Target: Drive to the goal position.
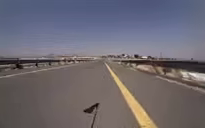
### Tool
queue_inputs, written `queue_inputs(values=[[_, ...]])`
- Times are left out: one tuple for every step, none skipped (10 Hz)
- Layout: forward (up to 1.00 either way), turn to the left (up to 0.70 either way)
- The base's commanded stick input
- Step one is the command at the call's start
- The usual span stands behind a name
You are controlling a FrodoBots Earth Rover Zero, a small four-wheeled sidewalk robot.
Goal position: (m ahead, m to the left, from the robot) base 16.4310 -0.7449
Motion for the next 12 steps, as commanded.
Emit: queue_inputs(values=[[1.0,-0.01],[1.0,-0.01],[1.0,-0.01],[1.0,-0.01],[1.0,-0.01],[1.0,0.19],[1.0,0.36],[1.0,0.08],[1.0,-0.01],[1.0,-0.01],[1.0,-0.01],[1.0,-0.01]])
